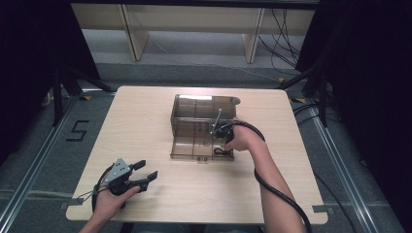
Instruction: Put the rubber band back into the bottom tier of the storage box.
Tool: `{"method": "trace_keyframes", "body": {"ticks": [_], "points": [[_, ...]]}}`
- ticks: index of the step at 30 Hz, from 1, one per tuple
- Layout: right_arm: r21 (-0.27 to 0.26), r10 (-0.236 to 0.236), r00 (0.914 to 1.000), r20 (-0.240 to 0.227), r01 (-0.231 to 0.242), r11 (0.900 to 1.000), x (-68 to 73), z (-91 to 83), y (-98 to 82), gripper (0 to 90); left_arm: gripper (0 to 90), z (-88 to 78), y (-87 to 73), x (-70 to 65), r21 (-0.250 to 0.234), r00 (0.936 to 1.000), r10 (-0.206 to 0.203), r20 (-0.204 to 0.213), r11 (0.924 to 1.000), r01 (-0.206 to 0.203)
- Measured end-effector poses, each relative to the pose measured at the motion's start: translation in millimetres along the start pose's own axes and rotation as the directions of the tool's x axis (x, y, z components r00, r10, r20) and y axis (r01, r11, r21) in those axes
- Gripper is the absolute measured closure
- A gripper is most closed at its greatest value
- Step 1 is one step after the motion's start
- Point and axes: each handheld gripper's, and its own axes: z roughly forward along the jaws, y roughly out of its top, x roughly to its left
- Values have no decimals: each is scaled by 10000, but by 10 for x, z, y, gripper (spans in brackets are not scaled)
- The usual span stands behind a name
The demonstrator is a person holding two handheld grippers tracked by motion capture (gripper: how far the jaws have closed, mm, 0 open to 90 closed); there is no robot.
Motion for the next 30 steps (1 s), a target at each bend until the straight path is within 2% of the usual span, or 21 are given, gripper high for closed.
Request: {"method": "trace_keyframes", "body": {"ticks": [5,7,8,11,13,14,15,17,20,21,24,28,29,30], "points": [[-216,352,9994,14,-352,9991,27,-66,-26,748,311,-7,4,-5,97,10000,41,-81,9999,-40],[-225,245,9997,-10,-245,9994,24,-76,-28,742,311,-7,4,-7,92,10000,41,-84,9999,-40],[-174,432,9991,21,-432,9989,35,-94,-35,738,310,-2,1,-3,21,10000,30,-23,10000,-30],[-415,444,9990,-32,-445,9981,50,-154,-79,727,310,-1,0,-2,-12,10000,-1,-3,10000,1],[-368,843,9963,-136,-847,9957,96,-196,-107,719,310,-1,0,-4,-13,10000,16,-16,10000,-16],[-368,843,9963,-136,-847,9957,96,-196,-107,719,310,-1,0,-4,-13,10000,16,-16,10000,-16],[-734,638,9973,-354,-663,9951,95,-185,-131,714,310,-4,2,-5,46,10000,38,-39,10000,-38],[-733,696,9972,-259,-714,9947,120,-220,-173,701,310,-1,0,-7,0,10000,9,-41,10000,-9],[-1082,787,9965,-297,-814,9908,157,-247,-252,690,310,-3,1,-6,31,10000,29,-59,10000,-28],[-1192,1001,9947,-232,-1022,9876,200,-266,-305,675,310,0,0,-3,4,10000,33,-21,10000,-33],[-1399,883,9956,-318,-919,9859,224,-273,-367,668,311,-5,3,-7,88,9999,43,-100,10000,-42],[-1617,1020,9944,-290,-1054,9812,279,-272,-500,654,310,-3,1,-5,44,10000,37,-55,10000,-37],[-1673,941,9953,-248,-969,9811,281,-270,-522,652,311,-1,0,-8,42,10000,-20,-56,10000,20],[-1699,1095,9937,-238,-1119,9791,308,-270,-565,651,311,5,-4,-13,-25,9999,-130,-34,9999,130]]}}
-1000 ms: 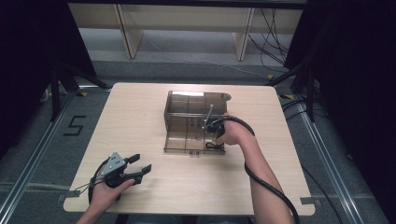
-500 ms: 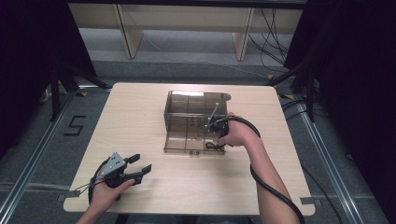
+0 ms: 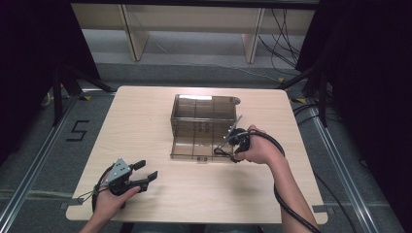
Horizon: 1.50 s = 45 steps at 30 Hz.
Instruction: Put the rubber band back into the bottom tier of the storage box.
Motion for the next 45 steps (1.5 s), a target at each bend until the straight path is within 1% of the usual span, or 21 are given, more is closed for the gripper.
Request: {"method": "trace_keyframes", "body": {"ticks": [4,5,11,16,19,22,24,25,26,28,29,30,31,32,33,34,37,38,40,44,45], "points": [[-299,401,9991,106,-398,9988,68,-8,-179,640,311,-9,7,8,85,9998,180,-41,9998,-179],[-400,219,9996,167,-212,9990,58,-2,-204,640,310,-9,7,8,85,9998,180,-41,9998,-179],[-861,582,9979,276,-556,9947,96,12,-414,638,308,-6,4,10,14,9999,139,-15,9999,-139],[-1405,1111,9937,143,-1080,9842,179,52,-630,619,308,-8,6,7,71,9999,164,-47,9998,-164],[-1998,1319,9911,157,-1262,9717,227,86,-746,618,308,-6,5,7,46,9998,169,-44,9998,-169],[-2744,1557,9871,378,-1395,9514,308,122,-857,616,308,-5,4,4,19,9998,170,-65,9999,-170],[-3295,1628,9854,497,-1377,9341,339,132,-921,610,308,-2,4,1,-5,9999,146,-65,9999,-146],[-3688,1857,9803,679,-1483,9176,366,149,-952,609,308,-5,4,4,27,9998,181,-75,9998,-181],[-3852,1742,9821,719,-1338,9131,377,133,-997,607,308,-3,2,0,17,9999,116,-60,9999,-116],[-4704,1619,9843,697,-1106,8755,409,174,-1075,589,308,-4,4,2,20,9998,176,-76,9998,-176],[-4704,1619,9843,697,-1106,8755,409,174,-1075,589,308,-3,2,-4,28,9999,63,-110,10000,-63],[-4845,1643,9843,651,-1128,8675,419,181,-1100,583,308,-1,0,-5,13,10000,18,-95,10000,-18],[-4922,2026,9775,592,-1480,8578,460,178,-1141,579,308,0,0,-4,7,10000,14,-80,10000,-14],[-5026,1868,9808,562,-1339,8541,459,190,-1165,580,308,-2,1,-2,20,9999,59,-93,10000,-59],[-5379,2046,9771,584,-1418,8310,490,227,-1207,577,308,-3,4,3,7,9998,165,-80,9999,-165],[-5379,2046,9771,584,-1418,8310,490,227,-1207,577,308,-2,4,1,7,9999,130,-84,9999,-130],[-5807,2332,9699,702,-1503,8001,532,278,-1261,576,308,-10,7,3,99,9997,170,-146,9998,-169],[-5854,2670,9628,412,-1933,7874,574,289,-1271,574,308,-10,7,3,91,9997,171,-146,9998,-169],[-6121,2575,9647,555,-1709,7721,566,315,-1297,570,308,-11,7,4,108,9998,161,-147,9998,-159],[-6321,2677,9621,522,-1757,7547,585,346,-1320,569,308,-10,8,6,119,9998,161,-121,9998,-159],[-6448,2698,9614,546,-1724,7447,584,353,-1325,569,308,-10,9,6,127,9998,172,-118,9998,-170]]}}
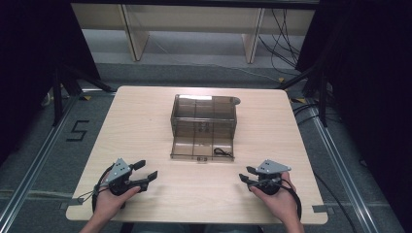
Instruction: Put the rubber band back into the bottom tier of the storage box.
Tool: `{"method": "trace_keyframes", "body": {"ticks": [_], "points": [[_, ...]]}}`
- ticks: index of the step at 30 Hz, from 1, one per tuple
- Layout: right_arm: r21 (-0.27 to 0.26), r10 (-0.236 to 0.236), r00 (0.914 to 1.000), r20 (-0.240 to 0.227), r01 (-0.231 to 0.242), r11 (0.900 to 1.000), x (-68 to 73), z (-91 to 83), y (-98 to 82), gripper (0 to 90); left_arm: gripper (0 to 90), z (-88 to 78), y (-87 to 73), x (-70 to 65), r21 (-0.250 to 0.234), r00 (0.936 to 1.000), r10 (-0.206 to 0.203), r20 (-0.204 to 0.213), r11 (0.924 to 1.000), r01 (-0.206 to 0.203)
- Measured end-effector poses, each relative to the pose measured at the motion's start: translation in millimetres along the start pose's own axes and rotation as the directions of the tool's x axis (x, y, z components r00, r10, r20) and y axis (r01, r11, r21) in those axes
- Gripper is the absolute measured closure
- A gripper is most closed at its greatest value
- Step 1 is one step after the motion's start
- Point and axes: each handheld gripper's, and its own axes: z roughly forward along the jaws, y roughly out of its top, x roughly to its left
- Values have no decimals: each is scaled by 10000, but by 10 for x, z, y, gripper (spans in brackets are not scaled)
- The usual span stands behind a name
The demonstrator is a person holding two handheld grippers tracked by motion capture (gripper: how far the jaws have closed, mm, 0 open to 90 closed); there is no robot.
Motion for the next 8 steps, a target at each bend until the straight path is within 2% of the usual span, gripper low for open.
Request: {"method": "trace_keyframes", "body": {"ticks": [2,4,5,8], "points": [[-167,128,9999,57,-127,9998,11,4,-15,566,308,1,0,-1,9,10000,-1,4,10000,1],[-116,90,10000,11,-90,9999,5,0,-16,564,308,1,0,-1,10,10000,-4,4,10000,4],[-122,464,9988,135,-463,9989,35,-13,-27,565,308,1,0,-1,19,10000,-7,7,10000,7],[-187,507,9987,99,-506,9985,20,-13,-30,579,308,2,1,0,26,10000,-17,16,10000,17]]}}
